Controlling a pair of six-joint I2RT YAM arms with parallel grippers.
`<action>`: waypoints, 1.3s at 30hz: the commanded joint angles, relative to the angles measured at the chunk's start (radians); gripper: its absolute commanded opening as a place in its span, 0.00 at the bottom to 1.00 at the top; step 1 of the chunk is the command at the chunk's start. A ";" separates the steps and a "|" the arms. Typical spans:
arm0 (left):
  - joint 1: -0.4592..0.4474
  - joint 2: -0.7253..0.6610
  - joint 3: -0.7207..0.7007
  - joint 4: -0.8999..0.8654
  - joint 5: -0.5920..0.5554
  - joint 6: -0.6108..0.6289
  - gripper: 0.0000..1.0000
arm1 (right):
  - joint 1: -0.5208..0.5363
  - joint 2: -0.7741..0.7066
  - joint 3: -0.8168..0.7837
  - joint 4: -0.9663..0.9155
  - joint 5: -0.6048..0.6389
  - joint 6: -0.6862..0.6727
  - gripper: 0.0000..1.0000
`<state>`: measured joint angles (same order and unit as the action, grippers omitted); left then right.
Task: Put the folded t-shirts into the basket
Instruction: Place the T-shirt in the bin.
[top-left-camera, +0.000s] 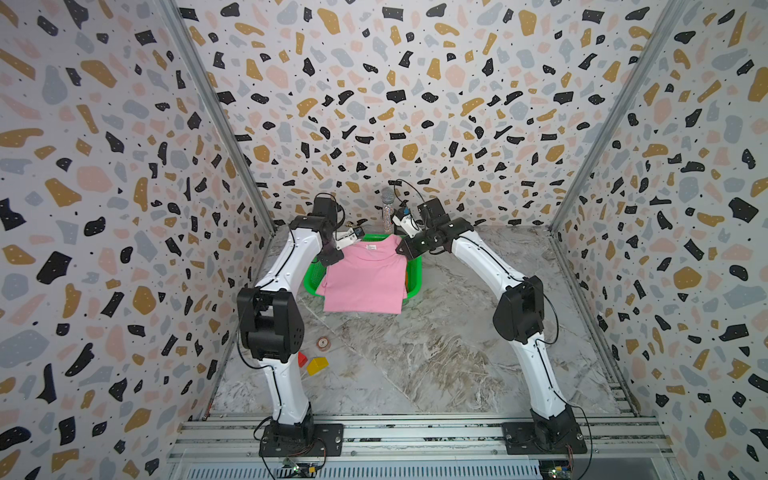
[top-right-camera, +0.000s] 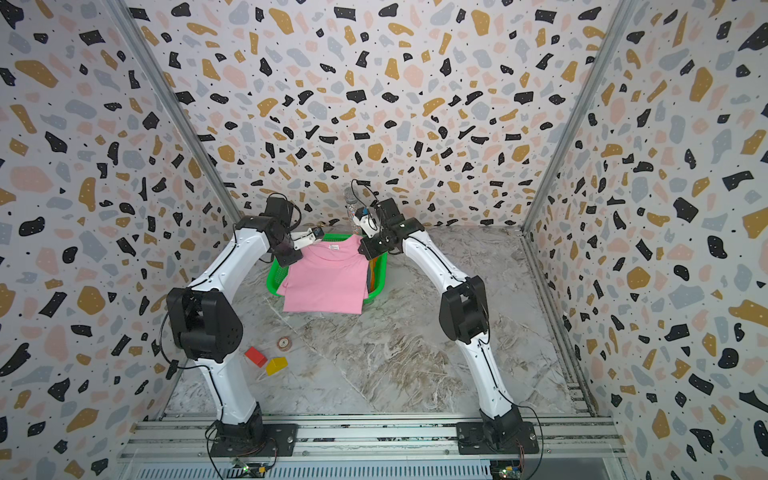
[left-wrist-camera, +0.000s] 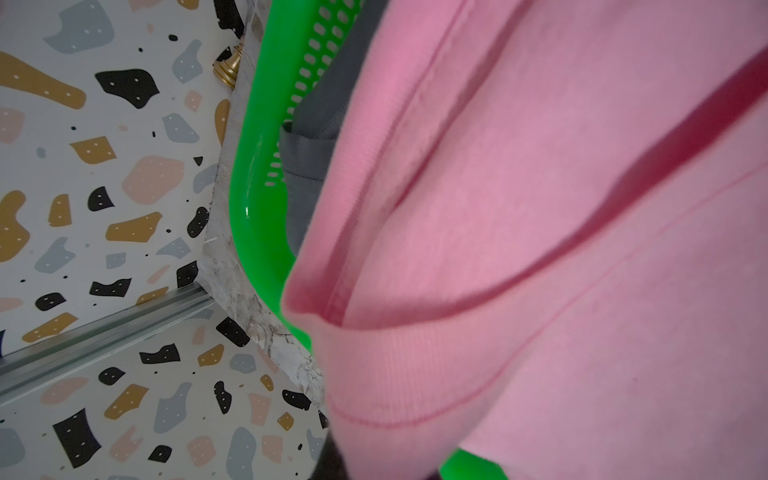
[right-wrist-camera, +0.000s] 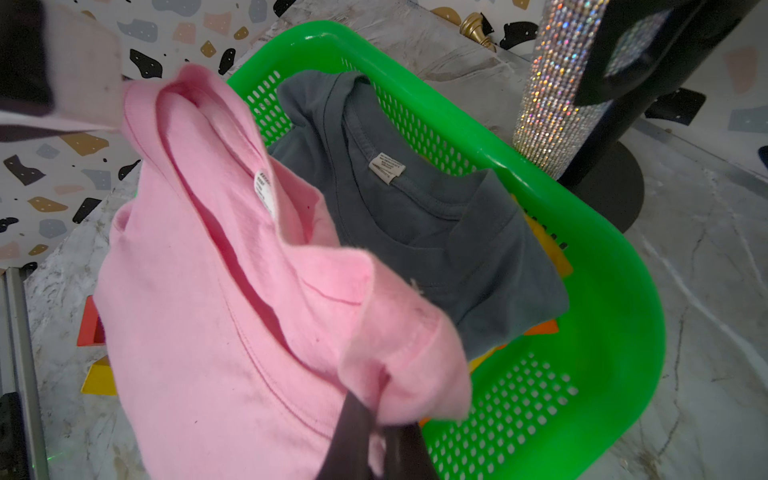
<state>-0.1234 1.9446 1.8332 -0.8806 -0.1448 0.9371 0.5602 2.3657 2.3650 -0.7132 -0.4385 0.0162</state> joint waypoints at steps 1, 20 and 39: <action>0.014 0.012 0.026 0.060 -0.033 -0.023 0.00 | -0.016 -0.003 0.055 -0.038 0.004 -0.021 0.00; 0.014 0.115 0.104 0.129 -0.061 -0.039 0.00 | -0.032 0.093 0.161 -0.037 0.062 -0.072 0.00; 0.015 0.181 0.128 0.180 -0.140 -0.120 0.00 | -0.053 0.279 0.380 -0.027 0.056 -0.118 0.00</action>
<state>-0.1238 2.1147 1.9156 -0.7479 -0.2199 0.8524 0.5301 2.6568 2.6965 -0.7258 -0.4034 -0.0875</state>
